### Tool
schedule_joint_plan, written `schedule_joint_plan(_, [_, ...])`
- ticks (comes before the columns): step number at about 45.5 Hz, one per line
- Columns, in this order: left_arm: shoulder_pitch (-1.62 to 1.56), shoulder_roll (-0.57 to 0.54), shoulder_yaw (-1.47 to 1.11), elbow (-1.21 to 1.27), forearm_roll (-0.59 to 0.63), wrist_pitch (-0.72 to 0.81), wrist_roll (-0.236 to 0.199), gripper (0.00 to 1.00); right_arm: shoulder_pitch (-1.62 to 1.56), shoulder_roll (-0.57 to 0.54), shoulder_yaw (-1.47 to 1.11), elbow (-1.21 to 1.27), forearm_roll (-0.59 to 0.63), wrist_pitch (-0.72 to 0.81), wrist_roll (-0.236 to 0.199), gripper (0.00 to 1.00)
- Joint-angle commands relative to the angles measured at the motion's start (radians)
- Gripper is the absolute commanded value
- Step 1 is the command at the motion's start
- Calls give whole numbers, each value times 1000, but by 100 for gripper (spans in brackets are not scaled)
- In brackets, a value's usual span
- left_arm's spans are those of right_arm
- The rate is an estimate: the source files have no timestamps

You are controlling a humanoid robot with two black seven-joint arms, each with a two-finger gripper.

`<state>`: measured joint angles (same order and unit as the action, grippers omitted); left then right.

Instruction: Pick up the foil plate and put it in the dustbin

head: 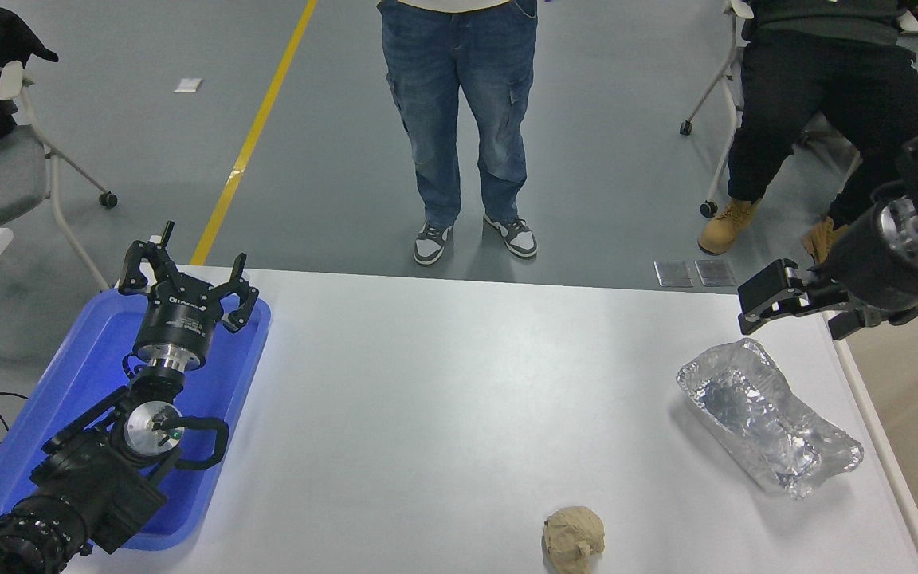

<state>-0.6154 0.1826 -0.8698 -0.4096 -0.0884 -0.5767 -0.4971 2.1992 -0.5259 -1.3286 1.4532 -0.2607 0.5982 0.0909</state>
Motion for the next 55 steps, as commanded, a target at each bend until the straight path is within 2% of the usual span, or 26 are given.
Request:
schedule_joint_plan(1, [0,0,0,0,1,0,0,100,-32,-46,-106,-36,181,-69,0,100])
schedule_joint_plan(9, [0,0,0,0,-1,0,-1,100,-108,-82,-192,-37,313,-185,0,100])
schedule_joint_plan(18, [0,0,0,0,-1,0,-1,100,-217,-146,-201,-37,353,-308,0,100])
schedule_joint_plan(28, [0,0,0,0,-1,0,0,100,-384,-148,-175,-37,443,-439,0,100])
schedule_joint_plan(55, [-1,0,0,0,-1,0,0,100,-880,-163,259,-158,448,-739,4,99])
